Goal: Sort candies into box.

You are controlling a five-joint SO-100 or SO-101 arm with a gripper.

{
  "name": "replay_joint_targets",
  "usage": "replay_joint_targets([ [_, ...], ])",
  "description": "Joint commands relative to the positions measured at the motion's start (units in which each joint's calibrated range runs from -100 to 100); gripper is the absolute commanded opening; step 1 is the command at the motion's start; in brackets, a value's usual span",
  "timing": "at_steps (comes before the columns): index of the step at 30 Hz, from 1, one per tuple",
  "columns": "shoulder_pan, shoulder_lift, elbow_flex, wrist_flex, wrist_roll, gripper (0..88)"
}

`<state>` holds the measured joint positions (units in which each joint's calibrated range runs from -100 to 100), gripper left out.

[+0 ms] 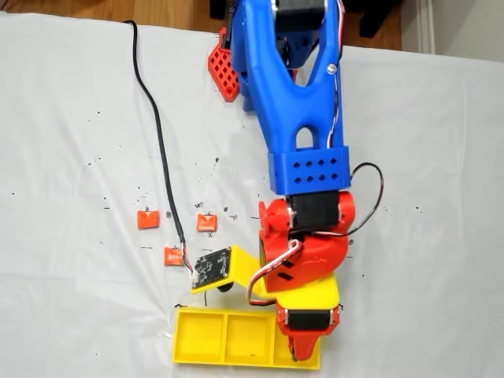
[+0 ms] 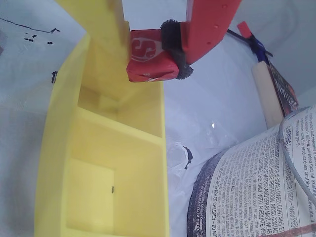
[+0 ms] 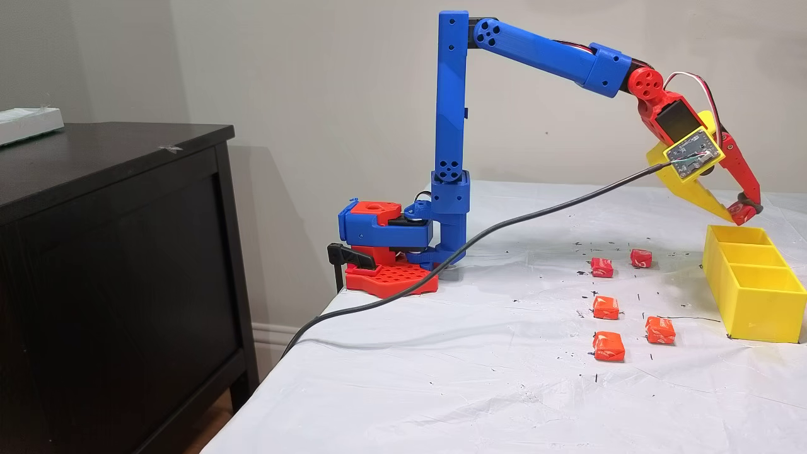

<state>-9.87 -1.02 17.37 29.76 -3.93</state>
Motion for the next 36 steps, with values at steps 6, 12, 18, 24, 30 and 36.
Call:
replay_joint_targets([
  [6, -0.3, -0.8, -5.8, 0.7, 0.7, 1.3],
  [12, -0.5, 0.1, -5.9, 1.5, 0.9, 6.0],
  [18, -0.5, 0.3, -6.1, 1.8, 0.9, 19.2],
  [24, -0.6, -0.4, -5.8, 2.2, 1.1, 28.5],
  [30, -0.6, -1.5, -5.6, 2.7, 1.2, 27.2],
  [36, -0.2, -3.8, -5.9, 5.1, 0.0, 17.8],
])
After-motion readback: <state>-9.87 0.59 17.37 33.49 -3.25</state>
